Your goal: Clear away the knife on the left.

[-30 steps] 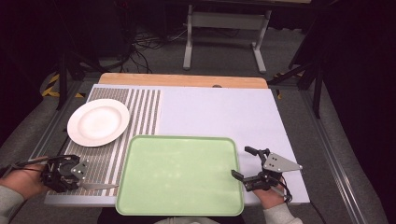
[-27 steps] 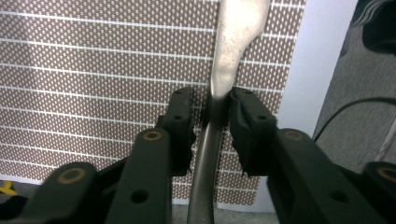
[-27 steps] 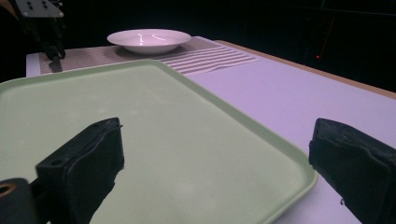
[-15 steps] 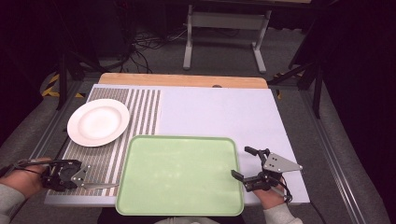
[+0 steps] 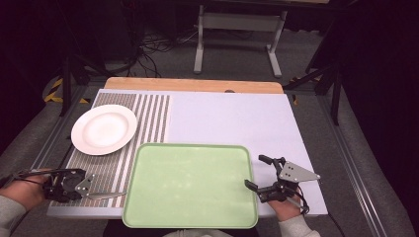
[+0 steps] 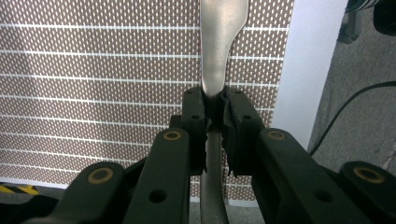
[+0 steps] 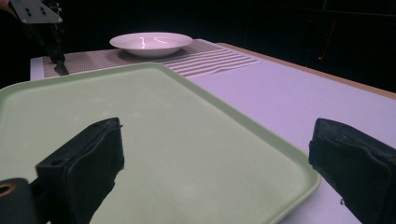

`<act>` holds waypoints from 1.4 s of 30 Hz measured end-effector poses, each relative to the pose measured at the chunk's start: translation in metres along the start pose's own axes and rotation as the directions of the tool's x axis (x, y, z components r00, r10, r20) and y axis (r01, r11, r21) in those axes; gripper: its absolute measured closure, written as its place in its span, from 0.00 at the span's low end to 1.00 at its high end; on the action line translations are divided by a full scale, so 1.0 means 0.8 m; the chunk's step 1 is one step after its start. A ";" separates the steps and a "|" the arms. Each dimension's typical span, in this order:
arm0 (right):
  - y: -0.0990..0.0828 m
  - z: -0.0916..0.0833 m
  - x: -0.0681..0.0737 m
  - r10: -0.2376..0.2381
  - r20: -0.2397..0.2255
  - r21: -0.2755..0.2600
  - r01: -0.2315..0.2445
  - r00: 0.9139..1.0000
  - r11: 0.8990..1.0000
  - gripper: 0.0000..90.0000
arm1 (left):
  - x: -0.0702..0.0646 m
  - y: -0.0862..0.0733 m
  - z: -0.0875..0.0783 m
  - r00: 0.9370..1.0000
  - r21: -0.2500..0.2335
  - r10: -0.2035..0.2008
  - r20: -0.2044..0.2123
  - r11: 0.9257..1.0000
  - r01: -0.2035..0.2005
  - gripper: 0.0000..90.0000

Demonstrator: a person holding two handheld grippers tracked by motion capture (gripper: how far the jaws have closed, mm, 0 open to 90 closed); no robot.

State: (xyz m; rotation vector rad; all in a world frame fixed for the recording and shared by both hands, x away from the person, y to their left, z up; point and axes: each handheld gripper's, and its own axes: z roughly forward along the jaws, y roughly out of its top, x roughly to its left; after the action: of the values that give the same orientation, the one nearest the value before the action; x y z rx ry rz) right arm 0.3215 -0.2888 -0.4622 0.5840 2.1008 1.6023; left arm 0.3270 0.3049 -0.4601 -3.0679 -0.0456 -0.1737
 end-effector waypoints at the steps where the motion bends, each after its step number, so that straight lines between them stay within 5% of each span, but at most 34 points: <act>1: 0.000 0.000 0.000 0.001 0.000 -0.001 -0.001 1.000 1.000 0.04 | 0.000 0.000 -0.001 1.000 -0.001 -0.009 -0.001 1.000 0.009 0.89; 16: 0.001 -0.002 -0.001 0.000 -0.001 -0.010 0.000 1.000 1.000 0.04 | 0.005 -0.006 -0.038 0.993 -0.077 -0.112 -0.031 0.991 0.109 0.89; 24: 0.001 -0.004 -0.002 0.003 0.003 -0.011 -0.003 1.000 1.000 0.04 | 0.008 0.005 -0.067 0.984 -0.129 -0.174 -0.041 0.977 0.168 0.89; 28: 0.002 -0.004 -0.001 0.001 0.006 -0.010 -0.001 1.000 1.000 0.04 | 0.008 0.012 -0.079 0.972 -0.186 -0.233 -0.036 0.957 0.223 0.89; 29: 0.002 -0.005 -0.001 -0.001 0.003 -0.014 0.001 1.000 1.000 0.04 | 0.009 0.017 -0.084 0.963 -0.210 -0.270 -0.011 0.942 0.262 0.89; 30: 0.002 -0.005 -0.001 -0.001 0.003 -0.014 0.001 1.000 1.000 0.04 | 0.009 0.017 -0.084 0.963 -0.210 -0.270 -0.011 0.942 0.262 0.89; 32: 0.003 -0.005 -0.001 -0.002 0.004 -0.014 0.002 1.000 1.000 0.04 | 0.009 0.022 -0.090 0.954 -0.235 -0.300 0.005 0.927 0.293 0.89; 34: 0.003 -0.005 -0.001 0.000 0.004 -0.014 0.000 1.000 1.000 0.04 | 0.011 0.027 -0.098 0.941 -0.265 -0.338 0.034 0.904 0.334 0.89; 35: 0.003 -0.005 -0.001 0.000 0.004 -0.014 0.000 1.000 1.000 0.04 | 0.011 0.027 -0.098 0.941 -0.265 -0.338 0.034 0.904 0.334 0.89; 37: 0.002 -0.006 -0.001 -0.002 0.004 -0.014 0.002 1.000 1.000 0.04 | 0.015 0.030 -0.104 0.921 -0.289 -0.385 0.056 0.877 0.384 0.89; 40: 0.002 -0.006 -0.002 0.000 0.007 -0.015 0.000 1.000 1.000 0.04 | 0.016 0.033 -0.108 0.910 -0.312 -0.408 0.075 0.857 0.410 0.89; 41: 0.002 -0.006 -0.002 0.000 0.006 -0.015 0.000 1.000 1.000 0.04 | 0.017 0.034 -0.111 0.901 -0.331 -0.424 0.088 0.841 0.428 0.89; 42: 0.002 -0.006 -0.002 0.000 0.007 -0.014 0.000 1.000 1.000 0.04 | 0.017 0.036 -0.112 0.898 -0.340 -0.430 0.094 0.834 0.435 0.89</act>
State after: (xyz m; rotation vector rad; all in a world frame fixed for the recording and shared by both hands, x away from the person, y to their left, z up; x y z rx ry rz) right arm 0.3199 -0.2930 -0.4591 0.5835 2.0828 1.6119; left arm 0.3316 0.2706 -0.3718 -3.3596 -0.8050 -0.2025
